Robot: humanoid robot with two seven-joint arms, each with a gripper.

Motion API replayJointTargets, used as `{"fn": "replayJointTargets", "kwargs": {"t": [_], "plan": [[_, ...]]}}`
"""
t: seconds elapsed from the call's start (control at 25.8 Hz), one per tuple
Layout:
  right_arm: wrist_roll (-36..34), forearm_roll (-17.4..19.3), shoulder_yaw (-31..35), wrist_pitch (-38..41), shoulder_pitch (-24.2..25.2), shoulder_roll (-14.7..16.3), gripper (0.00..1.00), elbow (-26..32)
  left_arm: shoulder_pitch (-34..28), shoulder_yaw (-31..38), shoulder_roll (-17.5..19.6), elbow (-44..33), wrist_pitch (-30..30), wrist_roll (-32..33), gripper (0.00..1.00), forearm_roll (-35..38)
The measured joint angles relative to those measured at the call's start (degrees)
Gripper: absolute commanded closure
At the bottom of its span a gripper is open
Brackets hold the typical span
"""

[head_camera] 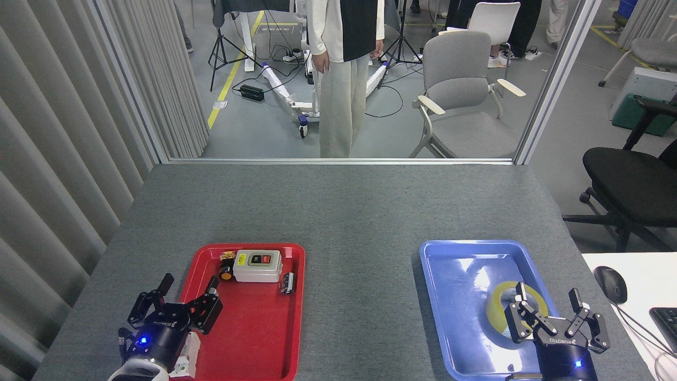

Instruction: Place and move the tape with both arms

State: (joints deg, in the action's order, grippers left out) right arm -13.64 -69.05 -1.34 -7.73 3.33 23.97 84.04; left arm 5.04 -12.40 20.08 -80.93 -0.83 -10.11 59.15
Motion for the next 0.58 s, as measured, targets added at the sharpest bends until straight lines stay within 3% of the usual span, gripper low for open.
{"fn": "replayJointTargets", "kwargs": {"t": [0.58], "plan": [[1.7, 0.6, -0.7, -0.3, 6.2, 0.0, 0.00, 4.9, 0.0, 0.5, 0.0, 0.4, 0.4, -0.1, 0.00, 0.0]]}}
